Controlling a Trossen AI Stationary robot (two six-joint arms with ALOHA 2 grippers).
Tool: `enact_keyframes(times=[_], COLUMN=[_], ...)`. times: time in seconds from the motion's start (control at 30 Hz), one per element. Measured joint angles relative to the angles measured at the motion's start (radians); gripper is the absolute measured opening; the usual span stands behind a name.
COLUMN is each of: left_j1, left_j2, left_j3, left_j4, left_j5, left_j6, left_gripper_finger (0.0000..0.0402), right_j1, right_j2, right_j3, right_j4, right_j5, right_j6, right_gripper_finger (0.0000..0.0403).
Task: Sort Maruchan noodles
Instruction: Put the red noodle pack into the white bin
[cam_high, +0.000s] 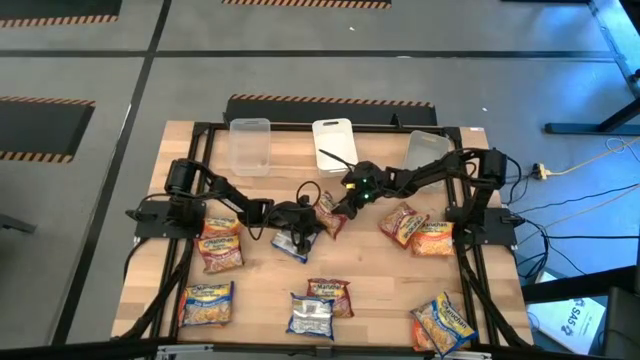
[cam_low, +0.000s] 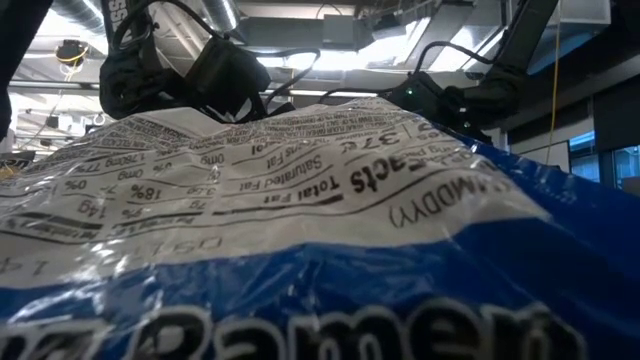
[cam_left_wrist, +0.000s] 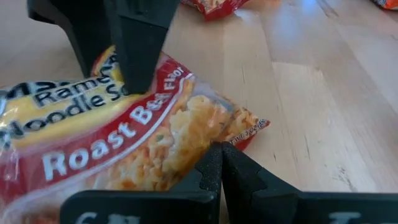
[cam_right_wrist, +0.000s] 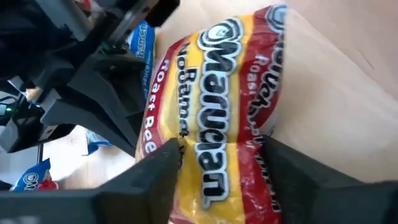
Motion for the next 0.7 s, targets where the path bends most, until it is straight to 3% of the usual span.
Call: enact_keyframes(times=[0.23, 0.33, 0.5, 0.7], left_j1=[-0.008, -0.013, -0.020, -0.021], left_j2=[-0.017, -0.050, -0.153, -0.333], left_j3=[-0.002, -0.002, -0.002, -0.002], left_j4=[-0.015, -0.052, -0.137, -0.411], left_j5=[-0.002, -0.003, -0.006, -0.005], left_j6=[0.023, 0.048, 0.055, 0.055], left_gripper_finger=[0.0004, 0.0004, 0.0004, 0.0004], right_j1=[-0.002, -0.002, -0.001, -0.001], right_j2=[-0.001, -0.001, -0.017, -0.100], right_j3=[0.000, 0.000, 0.000, -0.001], right_j4=[0.007, 0.006, -0.010, -0.039], right_j5=[-0.006, -0.004, 0.001, 0.006], right_j6=[-0.050, -0.065, -0.089, -0.146], right_gripper_finger=[0.0050, 0.0012, 0.0018, 0.0008])
